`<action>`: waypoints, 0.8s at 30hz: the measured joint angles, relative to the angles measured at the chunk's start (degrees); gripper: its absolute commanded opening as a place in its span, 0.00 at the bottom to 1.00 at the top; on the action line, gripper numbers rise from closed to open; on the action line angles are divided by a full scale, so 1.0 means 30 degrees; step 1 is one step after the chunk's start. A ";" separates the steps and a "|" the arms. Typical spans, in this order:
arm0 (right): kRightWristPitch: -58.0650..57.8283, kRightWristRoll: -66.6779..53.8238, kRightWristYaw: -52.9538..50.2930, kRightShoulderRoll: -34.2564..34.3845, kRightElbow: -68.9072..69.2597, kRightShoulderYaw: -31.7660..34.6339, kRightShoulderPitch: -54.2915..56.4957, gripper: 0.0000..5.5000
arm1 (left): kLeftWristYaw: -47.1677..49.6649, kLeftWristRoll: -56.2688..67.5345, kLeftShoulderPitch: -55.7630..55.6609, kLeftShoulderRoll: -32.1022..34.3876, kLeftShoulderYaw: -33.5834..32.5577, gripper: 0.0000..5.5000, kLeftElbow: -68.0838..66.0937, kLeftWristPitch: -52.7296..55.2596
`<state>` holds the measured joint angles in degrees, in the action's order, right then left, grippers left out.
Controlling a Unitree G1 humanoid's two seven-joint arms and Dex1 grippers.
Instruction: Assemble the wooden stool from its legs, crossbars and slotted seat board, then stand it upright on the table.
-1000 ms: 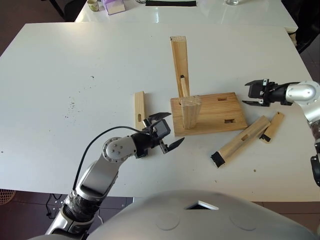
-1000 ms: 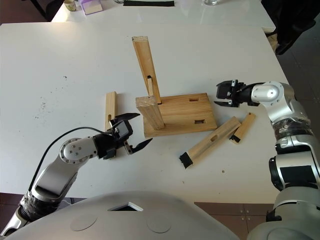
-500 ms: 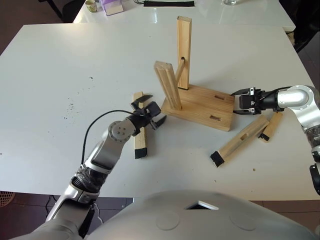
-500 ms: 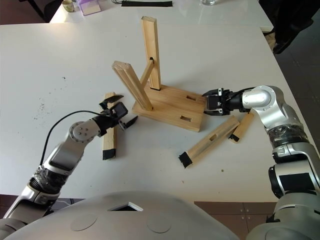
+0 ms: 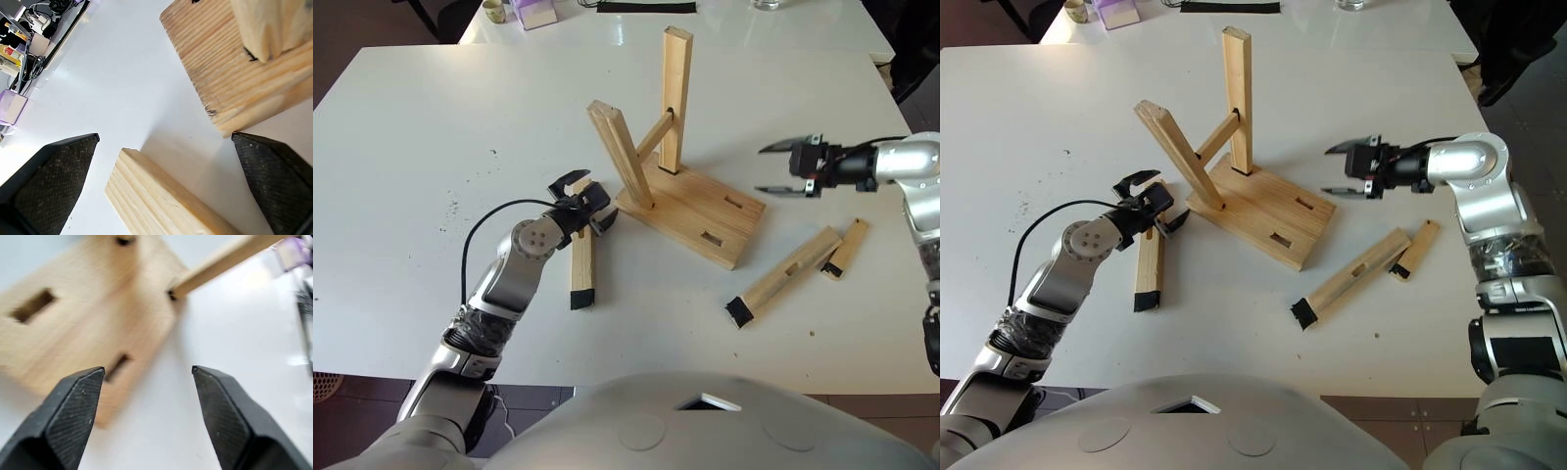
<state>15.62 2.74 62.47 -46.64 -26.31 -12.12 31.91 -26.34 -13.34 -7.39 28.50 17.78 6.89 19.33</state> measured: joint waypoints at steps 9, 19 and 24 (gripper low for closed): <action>0.5272 0.3979 -0.3104 0.2344 -0.5748 -0.2657 0.0694 0.60 | -0.0775 0.0005 0.0507 -0.0618 0.1292 0.92 0.1676 0.0826; 0.1986 0.0671 0.1114 0.2143 0.1452 -0.2694 -0.3408 0.60 | -0.0401 -0.0151 0.0078 -0.0916 0.1279 0.92 0.0727 0.0718; 0.1182 0.0982 0.0340 0.3209 0.2125 -0.2736 -0.3654 0.60 | -0.0403 -0.0235 -0.0211 -0.0577 0.0749 0.92 0.0406 0.0759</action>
<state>19.16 5.69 63.49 -37.02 -19.93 -20.33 20.94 -27.55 -14.04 -8.02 26.76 20.03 8.11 21.61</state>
